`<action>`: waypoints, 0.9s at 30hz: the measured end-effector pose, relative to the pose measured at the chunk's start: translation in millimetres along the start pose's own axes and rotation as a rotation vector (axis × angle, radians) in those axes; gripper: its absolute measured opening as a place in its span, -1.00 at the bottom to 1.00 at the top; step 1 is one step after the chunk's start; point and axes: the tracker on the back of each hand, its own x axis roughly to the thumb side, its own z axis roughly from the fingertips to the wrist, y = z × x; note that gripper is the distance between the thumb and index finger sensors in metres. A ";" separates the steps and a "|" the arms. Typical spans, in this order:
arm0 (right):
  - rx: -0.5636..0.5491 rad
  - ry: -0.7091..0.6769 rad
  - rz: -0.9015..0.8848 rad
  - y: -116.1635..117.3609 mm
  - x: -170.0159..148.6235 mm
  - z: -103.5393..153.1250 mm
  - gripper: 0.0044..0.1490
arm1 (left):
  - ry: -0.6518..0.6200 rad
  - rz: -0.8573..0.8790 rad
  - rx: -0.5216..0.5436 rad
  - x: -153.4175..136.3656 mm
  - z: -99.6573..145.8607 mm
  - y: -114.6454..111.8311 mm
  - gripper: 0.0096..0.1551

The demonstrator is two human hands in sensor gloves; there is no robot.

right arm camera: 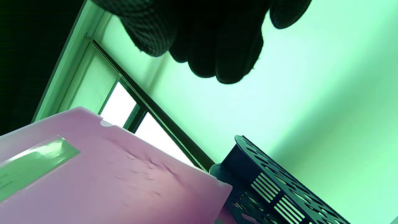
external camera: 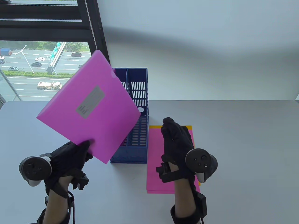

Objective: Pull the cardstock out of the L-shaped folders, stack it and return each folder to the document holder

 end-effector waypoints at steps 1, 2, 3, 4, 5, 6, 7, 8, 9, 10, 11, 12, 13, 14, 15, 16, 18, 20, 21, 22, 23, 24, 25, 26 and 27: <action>0.003 0.001 0.002 0.6 -0.4 -0.1 -0.45 | 0.007 -0.024 0.039 1.4 1.4 1.6 -0.47; 0.009 0.001 0.002 1.4 -0.7 -0.3 -0.45 | 0.009 -0.050 0.076 2.9 2.6 2.5 -0.47; 0.015 0.001 -0.003 2.1 -0.8 -0.3 -0.45 | 0.014 -0.069 0.107 4.3 3.7 2.5 -0.47; 0.018 0.002 -0.006 2.5 -0.8 -0.3 -0.45 | 0.018 -0.078 0.118 5.0 4.1 1.8 -0.48; 0.024 0.003 -0.010 3.0 -0.7 -0.4 -0.46 | 0.028 -0.094 0.133 5.9 4.7 -0.4 -0.46; 0.026 0.003 -0.011 3.2 -0.5 -0.4 -0.46 | 0.038 -0.108 0.136 6.2 4.7 -3.2 -0.47; 0.028 0.003 -0.011 3.4 -0.5 -0.4 -0.46 | 0.050 -0.127 0.131 5.6 4.5 -6.6 -0.47; 0.030 0.002 -0.010 3.6 -0.4 -0.4 -0.46 | 0.065 -0.159 0.128 3.0 4.5 -12.3 -0.46; 0.030 0.002 -0.009 3.7 -0.4 -0.4 -0.46 | 0.075 -0.179 0.128 -0.4 4.5 -17.4 -0.46; 0.031 0.002 -0.010 3.8 -0.5 -0.3 -0.47 | 0.089 -0.196 0.123 -6.3 4.5 -25.0 -0.46; 0.032 0.001 -0.011 3.9 -0.4 -0.2 -0.47 | 0.097 -0.197 0.114 -10.8 4.6 -30.4 -0.46; 0.033 0.000 -0.013 4.2 -0.5 -0.1 -0.47 | 0.109 -0.189 0.093 -17.5 4.6 -38.5 -0.46; 0.035 0.000 -0.016 4.4 -0.5 -0.1 -0.48 | 0.124 -0.179 0.085 -22.7 5.4 -44.7 -0.45; 0.038 0.000 -0.017 4.7 -0.6 -0.1 -0.48 | 0.134 -0.168 0.088 -27.1 6.3 -50.1 -0.45; 0.041 -0.001 -0.018 4.9 -0.6 -0.2 -0.48 | 0.141 -0.158 0.086 -32.7 7.5 -56.8 -0.45; 0.042 -0.001 -0.019 5.0 -0.6 -0.2 -0.48 | 0.147 -0.152 0.078 -36.4 8.0 -61.1 -0.45; 0.044 -0.001 -0.020 5.3 -0.8 -0.3 -0.48 | 0.182 -0.153 0.038 -44.5 9.8 -70.9 -0.44; 0.046 -0.001 -0.023 5.4 -0.8 -0.2 -0.49 | 0.200 -0.158 0.019 -49.1 10.6 -77.5 -0.44; 0.048 -0.001 -0.024 5.6 -0.8 -0.2 -0.49 | 0.212 -0.170 0.000 -50.8 11.0 -81.5 -0.44; 0.050 -0.001 -0.024 5.7 -0.6 -0.3 -0.49 | 0.218 -0.182 -0.010 -51.4 11.1 -83.7 -0.45; 0.052 -0.002 -0.023 6.1 -0.5 -0.2 -0.49 | 0.231 -0.213 -0.026 -52.2 11.4 -87.0 -0.44; 0.053 -0.003 -0.022 6.4 -0.5 -0.2 -0.49 | 0.240 -0.240 -0.040 -52.9 11.8 -89.2 -0.44; 0.055 -0.003 -0.019 6.8 -0.3 -0.1 -0.49 | 0.239 -0.262 -0.057 -53.7 12.0 -91.2 -0.45; 0.060 -0.005 -0.011 7.7 0.1 0.0 -0.49 | 0.249 -0.297 -0.072 -55.3 13.1 -94.1 -0.46; 0.063 -0.006 -0.006 8.3 0.4 0.1 -0.49 | 0.254 -0.311 -0.078 -56.5 13.5 -95.2 -0.46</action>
